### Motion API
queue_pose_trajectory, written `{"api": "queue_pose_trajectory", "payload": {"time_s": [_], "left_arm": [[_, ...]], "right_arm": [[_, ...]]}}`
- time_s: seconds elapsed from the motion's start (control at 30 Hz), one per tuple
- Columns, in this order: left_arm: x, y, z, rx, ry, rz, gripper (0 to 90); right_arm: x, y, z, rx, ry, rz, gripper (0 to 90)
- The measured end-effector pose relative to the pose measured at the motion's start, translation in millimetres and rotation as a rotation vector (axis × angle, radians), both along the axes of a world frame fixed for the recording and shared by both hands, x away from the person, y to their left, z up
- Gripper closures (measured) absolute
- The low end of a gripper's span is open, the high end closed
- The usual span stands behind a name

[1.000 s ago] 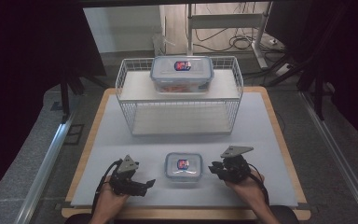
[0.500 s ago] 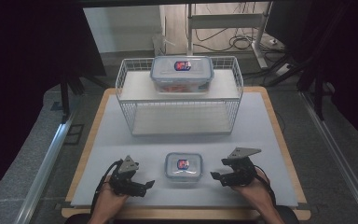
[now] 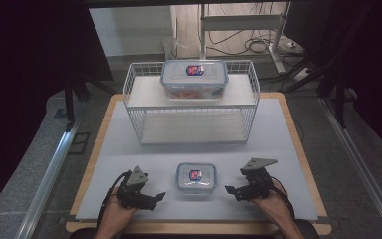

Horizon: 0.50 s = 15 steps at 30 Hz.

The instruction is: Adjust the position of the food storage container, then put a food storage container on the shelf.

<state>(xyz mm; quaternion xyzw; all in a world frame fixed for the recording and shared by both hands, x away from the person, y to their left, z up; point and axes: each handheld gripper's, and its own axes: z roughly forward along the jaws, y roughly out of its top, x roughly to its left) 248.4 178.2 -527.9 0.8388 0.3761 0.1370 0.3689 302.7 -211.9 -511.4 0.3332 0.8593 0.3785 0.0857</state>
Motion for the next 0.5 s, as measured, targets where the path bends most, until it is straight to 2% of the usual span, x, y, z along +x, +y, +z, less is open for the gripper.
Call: {"api": "queue_pose_trajectory", "payload": {"time_s": [0.4, 0.5], "left_arm": [[0.6, 0.9, 3.5, -0.025, 0.012, 0.007, 8.4], [1.0, 1.1, 5.5, -0.032, 0.010, 0.004, 8.3]], "right_arm": [[-0.7, 0.6, 4.2, 0.009, -0.013, 0.006, 7.0], [-1.5, 1.3, 6.5, 0.004, -0.031, 0.018, 5.5]]}}
